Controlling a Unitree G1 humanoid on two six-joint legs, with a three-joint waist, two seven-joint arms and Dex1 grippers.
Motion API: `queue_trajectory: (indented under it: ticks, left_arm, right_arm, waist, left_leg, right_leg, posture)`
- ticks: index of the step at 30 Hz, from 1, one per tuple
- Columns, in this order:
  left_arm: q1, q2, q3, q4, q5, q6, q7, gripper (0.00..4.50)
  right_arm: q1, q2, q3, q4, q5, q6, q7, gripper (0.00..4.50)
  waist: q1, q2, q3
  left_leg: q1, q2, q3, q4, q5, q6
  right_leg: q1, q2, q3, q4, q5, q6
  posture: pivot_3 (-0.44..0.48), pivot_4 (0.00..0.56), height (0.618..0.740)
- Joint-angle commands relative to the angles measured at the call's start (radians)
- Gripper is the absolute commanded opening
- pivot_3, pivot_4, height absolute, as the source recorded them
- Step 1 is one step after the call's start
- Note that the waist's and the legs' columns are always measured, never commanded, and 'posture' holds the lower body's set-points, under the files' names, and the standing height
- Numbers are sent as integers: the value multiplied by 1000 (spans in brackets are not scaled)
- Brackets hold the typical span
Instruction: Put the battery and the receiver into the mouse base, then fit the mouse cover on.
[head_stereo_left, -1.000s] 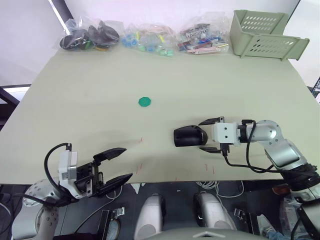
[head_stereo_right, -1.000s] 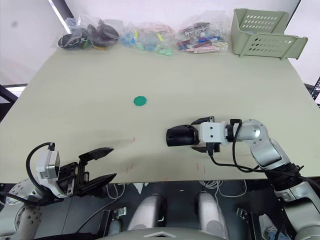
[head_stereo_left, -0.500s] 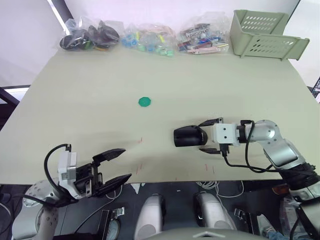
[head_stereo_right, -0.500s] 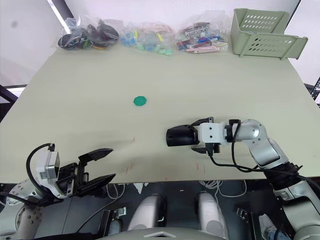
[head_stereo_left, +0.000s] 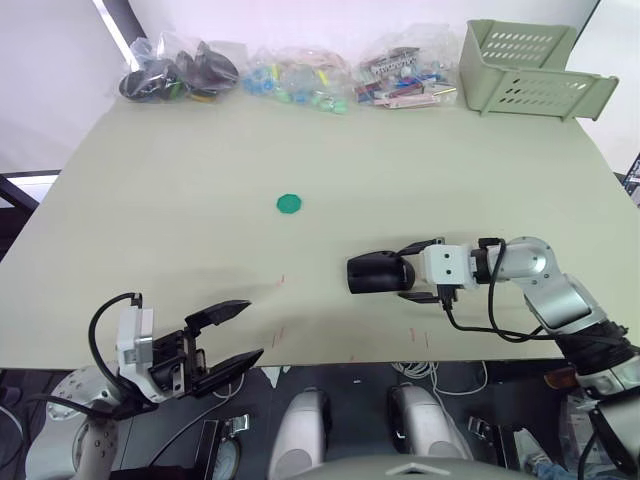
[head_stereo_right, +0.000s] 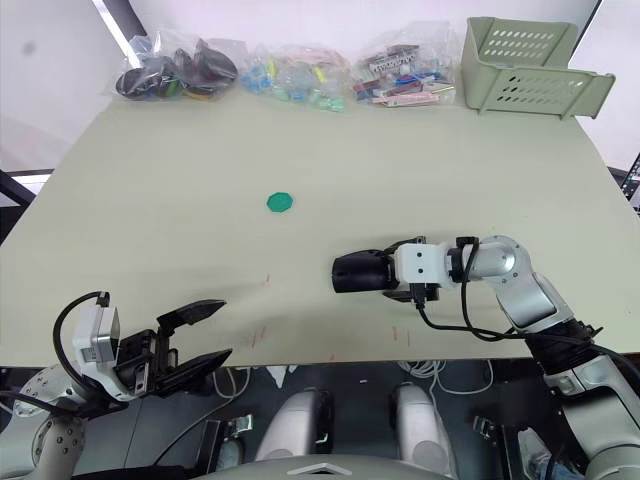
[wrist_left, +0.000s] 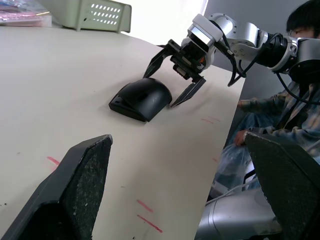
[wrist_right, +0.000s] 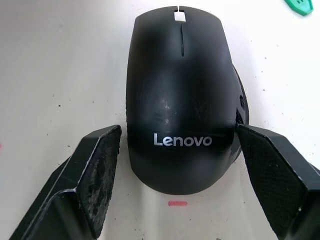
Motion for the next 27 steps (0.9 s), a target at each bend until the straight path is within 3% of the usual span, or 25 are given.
queue_trajectory:
  ticks: [1,3,5,6,17,22,27]
  left_arm:
    - [7,-2,15,-30,-4,-20,1,4500]
    - [8,-2,15,-30,-4,-22,2,4500]
    - [8,-2,15,-29,-3,-24,3,4500]
    - [8,-2,15,-28,-3,-25,3,4500]
    - [5,1,10,-31,0,-25,7,4500]
    - [0,7,12,-25,0,-21,3,4500]
    - [-12,8,1,-37,2,-10,14,4500]
  right_arm:
    - [-27,3,-9,-11,5,-18,5,3854]
    - [-29,4,-9,-10,5,-17,6,3854]
    - [-29,3,-9,-10,4,-18,9,2926]
    - [-28,2,-10,-11,4,-19,10,2690]
    - [-39,-14,-26,-53,29,20,41,2690]
    - [-140,-47,-47,-144,143,295,143,2690]
    - [-273,-76,18,-108,132,446,217,2690]
  waist:
    - [0,0,0]
    - [0,0,0]
    - [0,0,0]
    - [0,0,0]
    - [0,0,0]
    - [-3,0,0]
    - [1,0,0]
  left_leg:
    - [0,0,0,0,0,0]
    - [0,0,0,0,0,0]
    - [0,0,0,0,0,0]
    - [0,0,0,0,0,0]
    - [0,0,0,0,0,0]
    - [0,0,0,0,0,0]
    - [0,1,-1,0,0,0]
  right_leg:
    - [0,0,0,0,0,0]
    - [0,0,0,0,0,0]
    - [0,0,0,0,0,0]
    - [0,0,0,0,0,0]
    - [0,0,0,0,0,0]
    - [0,0,0,0,0,0]
    - [0,0,-1,0,0,-1]
  posture:
    - [0,150,740]
    - [0,150,740]
    - [0,150,740]
    - [0,150,740]
    - [0,150,740]
    - [0,150,740]
    - [0,150,740]
